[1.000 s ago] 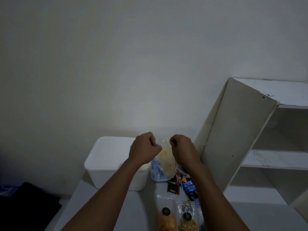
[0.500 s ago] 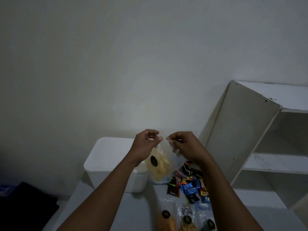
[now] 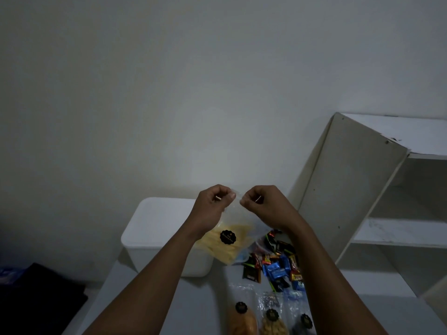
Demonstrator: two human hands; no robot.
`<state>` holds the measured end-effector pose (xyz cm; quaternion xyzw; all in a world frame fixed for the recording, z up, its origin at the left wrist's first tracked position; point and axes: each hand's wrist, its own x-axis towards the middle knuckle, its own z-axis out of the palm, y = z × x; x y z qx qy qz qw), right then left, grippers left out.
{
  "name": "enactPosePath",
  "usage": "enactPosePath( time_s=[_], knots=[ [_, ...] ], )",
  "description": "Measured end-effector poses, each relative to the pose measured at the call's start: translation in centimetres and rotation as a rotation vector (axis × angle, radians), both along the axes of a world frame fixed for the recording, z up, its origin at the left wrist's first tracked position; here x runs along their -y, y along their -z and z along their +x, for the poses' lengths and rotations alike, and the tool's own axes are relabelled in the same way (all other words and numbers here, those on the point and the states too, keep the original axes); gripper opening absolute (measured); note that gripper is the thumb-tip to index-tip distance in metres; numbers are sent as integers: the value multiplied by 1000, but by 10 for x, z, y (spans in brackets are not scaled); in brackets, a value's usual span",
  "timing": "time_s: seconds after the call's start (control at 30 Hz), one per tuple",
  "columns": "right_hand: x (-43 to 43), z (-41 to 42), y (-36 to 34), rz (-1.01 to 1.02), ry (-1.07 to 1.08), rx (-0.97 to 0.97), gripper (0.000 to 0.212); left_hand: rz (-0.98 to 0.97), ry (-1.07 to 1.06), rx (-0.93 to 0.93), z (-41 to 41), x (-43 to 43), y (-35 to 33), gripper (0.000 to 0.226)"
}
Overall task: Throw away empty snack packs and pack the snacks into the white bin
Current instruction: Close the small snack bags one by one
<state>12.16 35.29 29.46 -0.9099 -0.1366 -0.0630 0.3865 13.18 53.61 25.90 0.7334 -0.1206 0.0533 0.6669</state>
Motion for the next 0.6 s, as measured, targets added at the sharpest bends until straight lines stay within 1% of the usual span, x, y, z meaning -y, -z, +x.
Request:
enactPosePath(
  time_s=[0.07, 0.17, 0.27, 0.37, 0.43, 0.5, 0.6],
  knots=[
    [-3, 2, 1, -2, 8, 20, 14, 38, -8, 23, 2, 1, 1, 9],
    [-11, 3, 2, -34, -7, 37, 19, 85, -61, 42, 1, 4, 3, 10],
    [-18, 4, 6, -81, -23, 83, 24, 77, -112, 76, 0, 7, 3, 9],
    [-19, 6, 7, -89, -16, 147, 22, 44, -109, 94, 1, 5, 0, 10],
    [-19, 7, 6, -76, -22, 147, 20, 15, -69, 73, 2, 0, -3, 11],
    [-20, 8, 5, -49, -33, 130, 19, 32, -44, 55, 3, -3, -4, 12],
    [-21, 8, 2, -12, -23, 104, 16, 40, -73, 49, 4, -4, -3, 11]
  ],
)
